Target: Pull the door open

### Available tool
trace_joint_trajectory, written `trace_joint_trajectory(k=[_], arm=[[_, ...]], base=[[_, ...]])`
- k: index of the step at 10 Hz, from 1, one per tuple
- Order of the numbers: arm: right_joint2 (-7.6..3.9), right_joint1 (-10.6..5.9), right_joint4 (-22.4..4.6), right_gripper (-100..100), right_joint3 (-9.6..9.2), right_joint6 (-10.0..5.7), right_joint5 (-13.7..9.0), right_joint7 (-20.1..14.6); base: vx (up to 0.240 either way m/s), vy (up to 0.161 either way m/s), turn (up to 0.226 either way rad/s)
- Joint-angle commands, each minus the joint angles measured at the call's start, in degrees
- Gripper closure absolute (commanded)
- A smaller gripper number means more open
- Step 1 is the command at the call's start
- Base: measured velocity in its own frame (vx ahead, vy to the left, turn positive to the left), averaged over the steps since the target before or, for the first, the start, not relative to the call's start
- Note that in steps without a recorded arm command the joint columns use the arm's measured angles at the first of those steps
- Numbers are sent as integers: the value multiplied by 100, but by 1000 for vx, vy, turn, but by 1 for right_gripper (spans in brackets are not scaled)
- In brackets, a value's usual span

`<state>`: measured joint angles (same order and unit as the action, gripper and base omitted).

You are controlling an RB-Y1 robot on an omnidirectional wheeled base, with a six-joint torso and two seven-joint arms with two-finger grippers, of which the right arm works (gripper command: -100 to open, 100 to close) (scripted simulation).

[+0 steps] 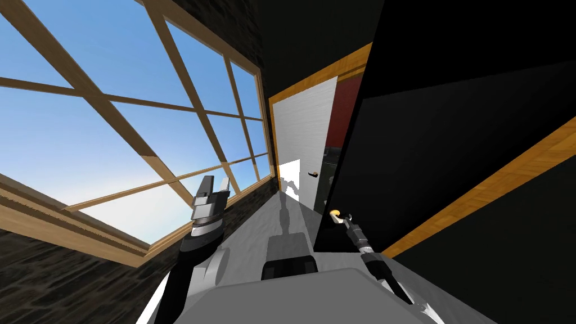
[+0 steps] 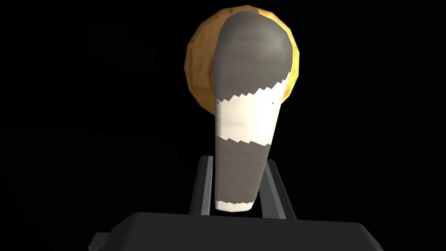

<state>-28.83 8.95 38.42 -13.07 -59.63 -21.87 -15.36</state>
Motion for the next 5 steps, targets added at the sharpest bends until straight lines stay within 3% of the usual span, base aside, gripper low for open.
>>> trace_joint_trajectory(k=[1, 5], arm=[[-51, 93, -17, 100, -91, -166, -1, -55], [-157, 289, -53, 100, -281, -513, -3, -171]], base=[[-135, -19, 156], [-163, -53, 136]])
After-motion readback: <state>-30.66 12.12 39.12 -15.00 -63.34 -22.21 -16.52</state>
